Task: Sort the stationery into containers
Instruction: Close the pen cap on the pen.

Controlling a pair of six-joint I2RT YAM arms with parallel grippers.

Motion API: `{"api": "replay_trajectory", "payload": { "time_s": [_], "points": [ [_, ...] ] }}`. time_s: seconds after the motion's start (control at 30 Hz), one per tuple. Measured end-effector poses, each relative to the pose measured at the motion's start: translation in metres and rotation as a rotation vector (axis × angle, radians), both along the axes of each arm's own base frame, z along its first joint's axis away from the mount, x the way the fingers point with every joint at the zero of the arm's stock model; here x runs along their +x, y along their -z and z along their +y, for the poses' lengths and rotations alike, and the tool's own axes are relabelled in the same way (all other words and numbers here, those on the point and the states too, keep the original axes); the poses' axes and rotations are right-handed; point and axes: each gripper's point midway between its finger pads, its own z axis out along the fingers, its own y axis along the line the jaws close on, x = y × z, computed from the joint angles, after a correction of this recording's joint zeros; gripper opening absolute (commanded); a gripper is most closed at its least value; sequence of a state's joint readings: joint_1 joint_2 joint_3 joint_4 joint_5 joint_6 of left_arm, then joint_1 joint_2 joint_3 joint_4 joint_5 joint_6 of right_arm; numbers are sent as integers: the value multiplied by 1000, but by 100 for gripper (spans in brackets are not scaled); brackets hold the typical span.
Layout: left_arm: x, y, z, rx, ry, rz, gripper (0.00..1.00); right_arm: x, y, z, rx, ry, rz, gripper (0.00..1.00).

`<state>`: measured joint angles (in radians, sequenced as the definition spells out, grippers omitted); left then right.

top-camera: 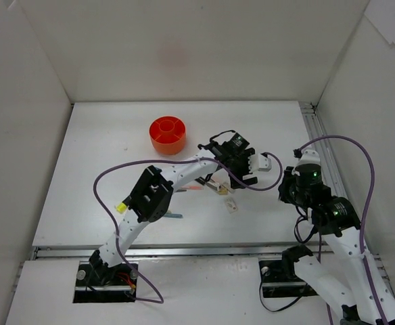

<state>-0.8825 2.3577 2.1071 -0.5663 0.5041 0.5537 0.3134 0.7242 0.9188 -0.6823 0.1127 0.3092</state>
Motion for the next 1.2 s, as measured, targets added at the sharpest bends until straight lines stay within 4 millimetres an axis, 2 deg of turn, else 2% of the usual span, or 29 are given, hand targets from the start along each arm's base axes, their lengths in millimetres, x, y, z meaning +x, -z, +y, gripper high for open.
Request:
{"api": "replay_trajectory", "payload": {
  "time_s": [0.3,0.37,0.47,0.63,0.67,0.73,0.8,0.83,1.03,1.2],
  "points": [
    [18,41,-15,25,-96,49,70,-1,0,2,0,-17,1,0],
    [18,42,-17,17,-102,67,69,-1,0,2,1,-20,1,0],
    [14,42,-17,20,-100,87,61,-1,0,2,0,-23,-1,0],
    [5,44,-15,27,-81,126,45,-1,0,2,-3,-24,0,0],
    [4,44,-15,28,-79,131,38,-1,0,2,-3,-25,0,0],
    [2,45,-14,29,-74,140,34,-1,0,2,-3,-25,-1,0],
    [0,45,-14,26,-67,151,18,-1,0,2,-3,-25,-1,0],
    [-1,46,-15,24,-62,156,0,-1,0,2,-3,-25,-1,0],
    [-8,44,-13,18,-55,184,0,0,-1,3,-12,-47,-4,0],
    [-31,36,12,47,-98,253,0,7,-9,4,-27,-68,-46,0]
  ]
}}
